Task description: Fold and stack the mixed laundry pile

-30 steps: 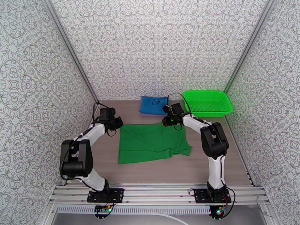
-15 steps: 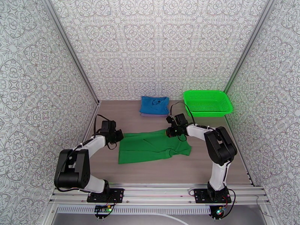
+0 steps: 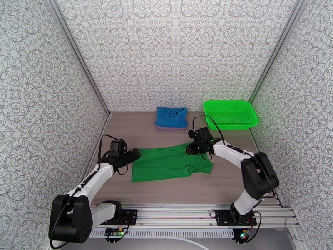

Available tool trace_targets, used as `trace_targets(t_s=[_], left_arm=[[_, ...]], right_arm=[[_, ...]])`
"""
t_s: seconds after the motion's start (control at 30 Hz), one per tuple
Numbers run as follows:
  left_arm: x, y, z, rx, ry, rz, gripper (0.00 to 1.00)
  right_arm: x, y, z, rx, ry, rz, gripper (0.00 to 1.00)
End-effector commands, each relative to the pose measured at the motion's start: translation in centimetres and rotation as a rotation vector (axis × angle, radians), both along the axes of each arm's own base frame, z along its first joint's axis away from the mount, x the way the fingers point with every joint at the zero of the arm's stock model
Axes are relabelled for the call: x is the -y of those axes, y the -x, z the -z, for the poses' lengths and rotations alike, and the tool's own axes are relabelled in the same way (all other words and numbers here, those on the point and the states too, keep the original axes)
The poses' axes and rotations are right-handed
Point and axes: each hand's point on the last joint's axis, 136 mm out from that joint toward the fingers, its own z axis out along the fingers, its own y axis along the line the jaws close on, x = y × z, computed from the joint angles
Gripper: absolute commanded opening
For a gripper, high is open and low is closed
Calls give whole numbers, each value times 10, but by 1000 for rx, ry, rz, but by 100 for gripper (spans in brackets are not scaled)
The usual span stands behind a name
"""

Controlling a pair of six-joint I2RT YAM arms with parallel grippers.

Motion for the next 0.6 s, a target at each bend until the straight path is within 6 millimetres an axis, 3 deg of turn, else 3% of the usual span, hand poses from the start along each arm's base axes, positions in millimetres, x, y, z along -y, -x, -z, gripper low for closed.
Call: trace_targets(t_s=[0.0,0.1,0.27,0.37,0.5,0.57], left_arm=[[-5,-12,7,-77,6,20,84],[1,-36,24,-117,40,62,82],[12,-72,46,-123,112,101,76],[17,-81,56,-140,143,113,69],[25,-82,67,-157,169,132,59],[28,-81,72,-167,176,142,46]], right_arm=[[-21,40,-9,-22,108,-39,42],[-67,73,-20,8,142,-125,48],[-167,122,-26,7,165,-275,52],[-215,138,-14,-12,169,-322,54],[-256,148,7,-35,160,-338,56],[-274,149,13,-43,136,-339,58]])
